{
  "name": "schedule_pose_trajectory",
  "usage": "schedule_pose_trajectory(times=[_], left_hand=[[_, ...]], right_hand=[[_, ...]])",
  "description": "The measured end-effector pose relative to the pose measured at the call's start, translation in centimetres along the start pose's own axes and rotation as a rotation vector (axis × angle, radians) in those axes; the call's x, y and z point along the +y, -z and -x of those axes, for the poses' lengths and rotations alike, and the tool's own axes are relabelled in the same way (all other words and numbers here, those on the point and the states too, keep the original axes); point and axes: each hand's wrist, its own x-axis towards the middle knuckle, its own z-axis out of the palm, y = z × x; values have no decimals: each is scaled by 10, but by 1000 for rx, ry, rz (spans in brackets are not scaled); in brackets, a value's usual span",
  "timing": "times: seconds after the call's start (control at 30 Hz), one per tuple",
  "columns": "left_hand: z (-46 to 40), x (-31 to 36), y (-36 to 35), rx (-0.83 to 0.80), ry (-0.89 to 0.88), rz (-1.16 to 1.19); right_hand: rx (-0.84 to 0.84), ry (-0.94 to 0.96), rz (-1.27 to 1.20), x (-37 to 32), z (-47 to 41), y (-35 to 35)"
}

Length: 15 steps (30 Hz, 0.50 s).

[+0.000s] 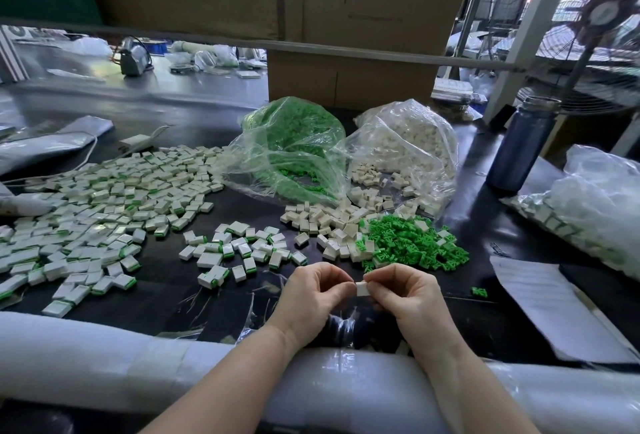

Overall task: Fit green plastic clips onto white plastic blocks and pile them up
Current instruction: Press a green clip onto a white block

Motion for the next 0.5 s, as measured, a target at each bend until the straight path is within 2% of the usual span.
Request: schedule_pose_trajectory(times=[0.33, 0.5], left_hand=[[0, -2, -3, -14, -27, -162], [1, 2, -2, -48, -50, -35]], right_hand=[[28, 22, 12, -1, 0, -2], [15, 28, -6, 1, -1, 0]])
